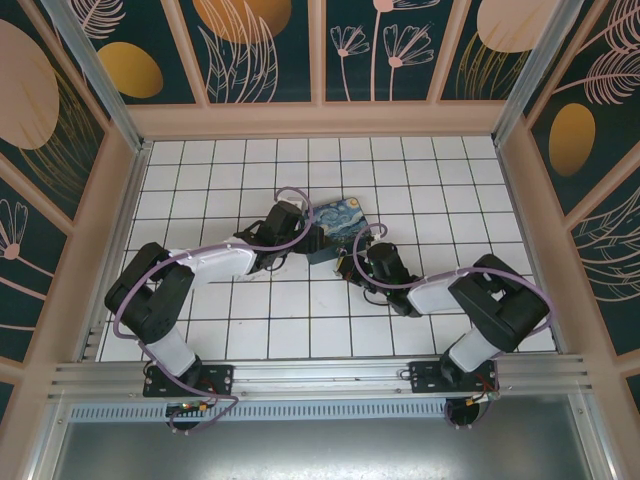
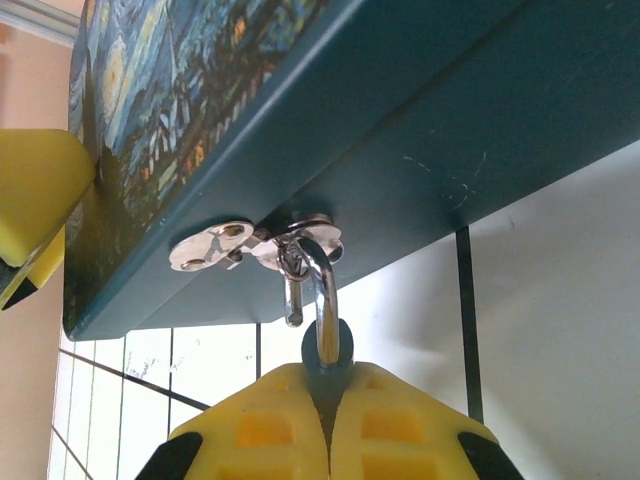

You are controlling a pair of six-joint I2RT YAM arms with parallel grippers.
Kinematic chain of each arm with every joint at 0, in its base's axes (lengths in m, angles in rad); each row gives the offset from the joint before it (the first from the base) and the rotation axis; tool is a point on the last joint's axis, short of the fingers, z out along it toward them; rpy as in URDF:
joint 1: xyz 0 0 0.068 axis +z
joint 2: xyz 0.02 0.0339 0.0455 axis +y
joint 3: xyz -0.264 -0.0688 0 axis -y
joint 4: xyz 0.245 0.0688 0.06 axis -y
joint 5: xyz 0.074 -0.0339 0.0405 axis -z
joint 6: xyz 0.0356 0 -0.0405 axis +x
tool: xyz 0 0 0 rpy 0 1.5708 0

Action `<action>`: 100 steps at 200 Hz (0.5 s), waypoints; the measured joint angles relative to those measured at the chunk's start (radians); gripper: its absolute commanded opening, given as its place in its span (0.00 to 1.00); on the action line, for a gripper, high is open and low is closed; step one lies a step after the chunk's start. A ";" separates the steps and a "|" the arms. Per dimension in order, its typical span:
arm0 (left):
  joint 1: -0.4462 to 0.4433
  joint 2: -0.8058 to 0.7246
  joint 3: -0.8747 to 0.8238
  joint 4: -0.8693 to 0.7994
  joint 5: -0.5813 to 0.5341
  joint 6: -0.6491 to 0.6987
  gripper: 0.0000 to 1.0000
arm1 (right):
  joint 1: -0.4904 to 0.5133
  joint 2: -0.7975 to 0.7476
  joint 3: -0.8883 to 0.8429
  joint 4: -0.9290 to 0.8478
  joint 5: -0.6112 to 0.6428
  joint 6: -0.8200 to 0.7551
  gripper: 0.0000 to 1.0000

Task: Unlock a padlock with a key

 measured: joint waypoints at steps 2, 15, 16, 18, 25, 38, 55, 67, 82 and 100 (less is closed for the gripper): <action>0.000 0.000 0.000 0.001 0.000 0.000 0.81 | 0.000 0.001 0.000 0.001 0.000 0.000 0.00; 0.000 0.000 -0.002 0.004 0.000 -0.001 0.81 | 0.000 0.014 0.000 0.008 0.003 0.008 0.00; 0.000 0.000 -0.002 0.004 0.000 -0.001 0.81 | 0.000 0.014 0.000 0.009 0.003 0.009 0.00; 0.000 0.000 -0.002 0.004 0.000 -0.001 0.81 | 0.000 0.017 0.000 0.010 0.003 0.012 0.00; 0.000 0.000 -0.003 0.005 0.000 -0.001 0.81 | 0.000 0.024 0.000 0.014 0.003 0.016 0.00; 0.000 0.000 -0.003 0.006 0.000 -0.001 0.81 | 0.000 0.039 0.000 0.021 0.007 0.024 0.00; 0.000 0.001 -0.003 0.007 0.000 -0.001 0.80 | 0.000 0.049 -0.005 0.047 0.010 0.033 0.00; -0.001 0.001 -0.004 0.008 0.000 -0.001 0.80 | 0.000 0.051 -0.013 0.062 0.011 0.040 0.00; -0.001 0.002 -0.004 0.011 0.000 -0.001 0.80 | 0.000 0.051 -0.018 0.073 0.011 0.045 0.00; -0.001 0.006 -0.004 0.018 0.001 -0.001 0.80 | 0.000 0.050 -0.018 0.075 0.012 0.048 0.00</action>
